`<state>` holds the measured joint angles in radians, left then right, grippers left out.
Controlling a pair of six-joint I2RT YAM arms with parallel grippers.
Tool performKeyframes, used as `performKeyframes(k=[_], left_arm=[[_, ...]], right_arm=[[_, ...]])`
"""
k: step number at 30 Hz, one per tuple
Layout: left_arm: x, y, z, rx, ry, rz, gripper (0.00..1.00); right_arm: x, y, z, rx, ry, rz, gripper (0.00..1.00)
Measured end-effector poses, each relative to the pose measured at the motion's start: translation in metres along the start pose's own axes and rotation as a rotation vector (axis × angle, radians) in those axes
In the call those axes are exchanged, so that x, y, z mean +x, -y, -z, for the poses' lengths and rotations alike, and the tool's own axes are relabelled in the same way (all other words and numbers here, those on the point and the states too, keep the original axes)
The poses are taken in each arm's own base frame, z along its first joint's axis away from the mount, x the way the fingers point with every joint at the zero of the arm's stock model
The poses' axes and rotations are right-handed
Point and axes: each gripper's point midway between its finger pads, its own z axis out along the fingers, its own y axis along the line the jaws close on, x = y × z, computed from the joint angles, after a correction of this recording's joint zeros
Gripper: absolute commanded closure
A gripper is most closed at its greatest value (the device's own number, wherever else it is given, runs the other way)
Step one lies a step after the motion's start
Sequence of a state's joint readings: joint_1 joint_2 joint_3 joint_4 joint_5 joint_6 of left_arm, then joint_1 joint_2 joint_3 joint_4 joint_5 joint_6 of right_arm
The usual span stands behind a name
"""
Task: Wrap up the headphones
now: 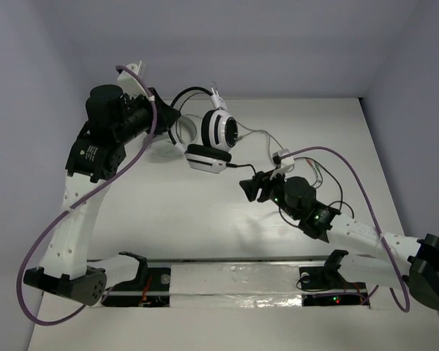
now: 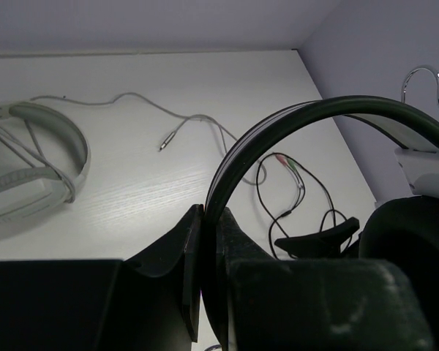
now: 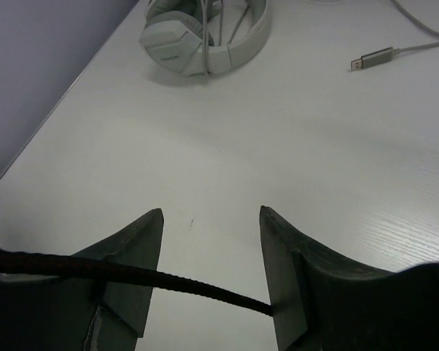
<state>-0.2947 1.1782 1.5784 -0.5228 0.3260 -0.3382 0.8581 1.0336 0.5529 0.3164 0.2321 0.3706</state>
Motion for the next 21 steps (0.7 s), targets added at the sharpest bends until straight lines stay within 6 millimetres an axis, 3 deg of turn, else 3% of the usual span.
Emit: performKeyframes(k=[11, 17, 21], left_arm=[[-0.073, 0.042, 0.003, 0.103, 0.111, -0.035, 1.0], [-0.089, 0.058, 0.015, 0.147, 0.146, -0.044, 1.0], [-0.097, 0.065, 0.024, 0.166, 0.165, -0.048, 1.0]], right_arm=[[0.016, 0.009, -0.002, 0.013, -0.006, -0.078, 0.39], [0.009, 0.023, -0.005, 0.033, 0.025, -0.097, 0.39], [0.015, 0.036, -0.006, 0.051, 0.013, -0.115, 0.39]])
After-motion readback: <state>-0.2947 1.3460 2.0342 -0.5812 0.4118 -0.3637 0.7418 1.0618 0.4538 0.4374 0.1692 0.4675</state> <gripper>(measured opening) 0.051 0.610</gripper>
